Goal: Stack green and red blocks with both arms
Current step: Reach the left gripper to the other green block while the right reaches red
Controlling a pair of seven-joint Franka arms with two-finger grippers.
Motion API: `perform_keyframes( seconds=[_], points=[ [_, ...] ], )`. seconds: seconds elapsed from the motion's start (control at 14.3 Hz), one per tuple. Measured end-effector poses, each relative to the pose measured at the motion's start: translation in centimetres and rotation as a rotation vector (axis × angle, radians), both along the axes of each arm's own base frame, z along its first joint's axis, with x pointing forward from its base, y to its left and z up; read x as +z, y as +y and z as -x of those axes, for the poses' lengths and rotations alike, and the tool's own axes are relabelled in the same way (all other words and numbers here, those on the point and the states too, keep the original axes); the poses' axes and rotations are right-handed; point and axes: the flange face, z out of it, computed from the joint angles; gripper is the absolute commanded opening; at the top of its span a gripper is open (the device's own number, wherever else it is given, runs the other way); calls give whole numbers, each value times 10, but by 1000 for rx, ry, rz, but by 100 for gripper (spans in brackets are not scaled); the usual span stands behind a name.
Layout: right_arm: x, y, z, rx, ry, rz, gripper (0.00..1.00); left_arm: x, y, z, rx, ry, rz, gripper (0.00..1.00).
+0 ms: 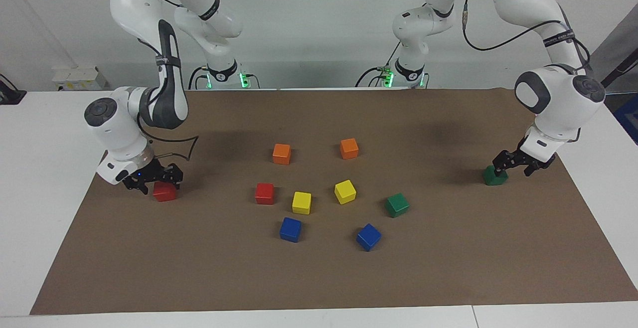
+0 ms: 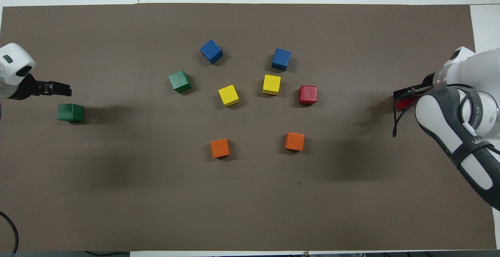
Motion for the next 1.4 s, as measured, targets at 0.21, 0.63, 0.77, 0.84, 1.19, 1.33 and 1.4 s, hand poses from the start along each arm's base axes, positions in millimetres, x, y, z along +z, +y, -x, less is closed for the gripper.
perform_keyframes(
  seconds=[0.21, 0.63, 0.77, 0.84, 1.19, 1.33, 1.4],
  points=[
    [63, 45, -11, -39, 5, -1, 100, 34, -86, -15, 101, -7, 17, 100],
    [113, 185, -12, -213, 29, -11, 100, 19, -226, -15, 308, 17, 48, 100],
    [108, 222, -6, -281, 35, -13, 100, 3, -255, -23, 354, 30, 50, 100],
    [104, 236, -5, -322, 31, -18, 100, -8, -267, -28, 377, 36, 42, 100],
    [73, 254, -4, -416, 16, -33, 100, -51, -289, -49, 461, 41, 41, 100],
    [60, 261, -1, -409, 6, -39, 100, -55, -291, -53, 488, 27, 53, 100],
    [56, 263, 0, -407, 3, -41, 100, -57, -292, -55, 496, 15, 62, 100]
  ],
)
